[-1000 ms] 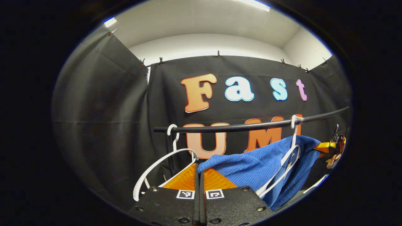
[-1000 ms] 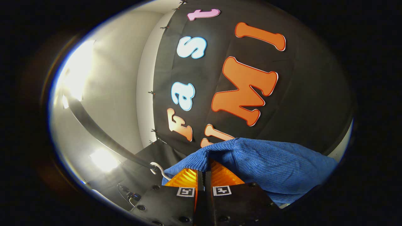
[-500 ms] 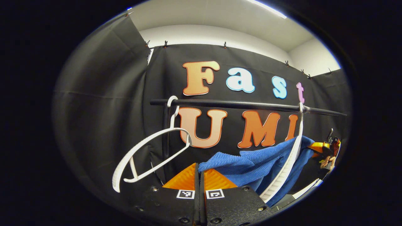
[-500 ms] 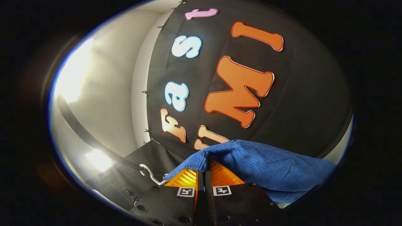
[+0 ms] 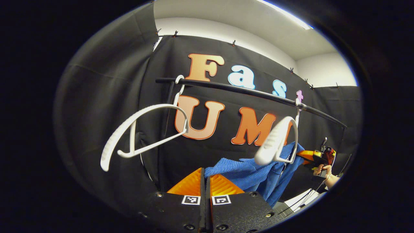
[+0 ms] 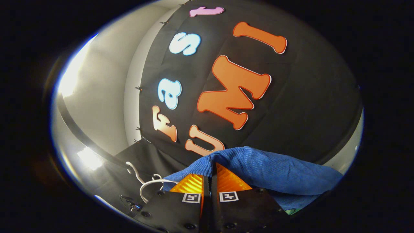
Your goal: Grasp the clothes on the hanger with both hands and then place them into the laundry hamper below.
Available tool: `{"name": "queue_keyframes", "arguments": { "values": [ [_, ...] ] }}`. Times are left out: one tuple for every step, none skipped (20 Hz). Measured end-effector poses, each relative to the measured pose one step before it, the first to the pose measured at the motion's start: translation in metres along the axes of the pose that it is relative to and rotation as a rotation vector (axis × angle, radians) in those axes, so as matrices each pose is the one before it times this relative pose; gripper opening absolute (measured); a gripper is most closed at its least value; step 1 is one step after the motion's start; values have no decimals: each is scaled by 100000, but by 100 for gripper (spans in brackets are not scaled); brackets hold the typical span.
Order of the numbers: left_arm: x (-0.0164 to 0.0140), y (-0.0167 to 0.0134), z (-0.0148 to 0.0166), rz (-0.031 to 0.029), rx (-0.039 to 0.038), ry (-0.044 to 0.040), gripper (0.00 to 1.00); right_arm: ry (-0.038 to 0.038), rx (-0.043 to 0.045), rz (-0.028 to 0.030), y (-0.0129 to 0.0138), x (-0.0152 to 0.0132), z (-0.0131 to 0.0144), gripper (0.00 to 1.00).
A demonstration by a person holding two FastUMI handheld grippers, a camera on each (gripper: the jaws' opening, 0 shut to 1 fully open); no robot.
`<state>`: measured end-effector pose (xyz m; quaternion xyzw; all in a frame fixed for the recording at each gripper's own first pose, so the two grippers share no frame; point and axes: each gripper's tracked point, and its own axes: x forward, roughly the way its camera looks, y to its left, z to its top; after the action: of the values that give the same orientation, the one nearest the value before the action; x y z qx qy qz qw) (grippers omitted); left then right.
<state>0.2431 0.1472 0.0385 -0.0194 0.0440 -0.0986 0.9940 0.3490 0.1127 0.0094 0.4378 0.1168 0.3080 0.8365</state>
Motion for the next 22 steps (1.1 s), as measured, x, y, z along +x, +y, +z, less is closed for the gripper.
{"name": "queue_keyframes", "arguments": {
  "values": [
    [-207, -71, -684, 374, 98, 1224, 0, 598, -211, -1460, -613, -180, -282, 7],
    [-54, 5, -695, 410, 93, 1217, 0, 727, -237, -1552, -509, -170, -356, 7],
    [-294, -47, -695, 446, -97, 954, 0, 669, -711, -1712, -645, -253, -439, 7],
    [-393, -8, -717, 419, 32, 1105, 0, 793, -1263, -2154, -659, -488, -634, 8],
    [-298, 26, -508, 546, 830, 611, 0, 1147, -1559, -2311, -677, -314, -672, 7],
    [-163, 13, -405, 619, 1209, 206, 0, 1563, -1308, -2018, -590, -288, -704, 8],
    [-221, -69, -413, 339, 1082, 280, 0, 1428, -1321, -1800, -468, -391, -785, 8],
    [-270, -185, -355, 18, 798, 261, 0, 549, -1488, -1982, -374, -497, -374, 7],
    [-311, -273, -328, -246, 536, 120, 0, 300, -1469, -1598, -272, -427, -325, 7],
    [-265, -123, -245, -20, 539, 117, 0, 42, -778, -1594, -218, -610, -214, 8],
    [-204, -216, -206, -109, 659, 520, 0, 253, -461, -1320, -166, -353, -291, 8],
    [-152, -461, -210, -277, 708, 371, 0, 457, -584, -1369, -347, -493, -568, 8],
    [-232, -458, -267, -370, 494, 285, 0, 905, -1138, -1559, -372, -425, -509, 7],
    [-188, -493, -364, -504, 127, 368, 0, 1212, -1935, -1872, -550, -459, -775, 8],
    [-111, -548, -228, -667, 190, -10, 0, 1592, -1869, -1253, -336, -377, -858, 8],
    [-85, -723, -480, -1593, 35, 425, 0, 1723, -1641, -1427, -308, -540, -1027, 8],
    [-120, -731, -611, -1283, -181, 993, 0, 1976, -1552, -1380, -265, -417, -1118, 8],
    [3, -702, -720, -900, -252, 1083, 0, 1496, -1484, -1613, -286, -378, -931, 8],
    [106, -543, -622, -737, -248, 1125, 1, 1288, -1502, -1377, -224, -151, -753, 8],
    [321, -423, -534, -755, -190, 1247, 0, 1005, -1329, -1089, 83, -170, -719, 8],
    [135, -428, -484, -390, 16, 843, 0, 870, -1252, -505, 172, -98, -557, 8],
    [-2, -532, -388, -352, 376, 385, 0, 384, -1210, -323, 235, -203, -495, 8]
  ]
}}
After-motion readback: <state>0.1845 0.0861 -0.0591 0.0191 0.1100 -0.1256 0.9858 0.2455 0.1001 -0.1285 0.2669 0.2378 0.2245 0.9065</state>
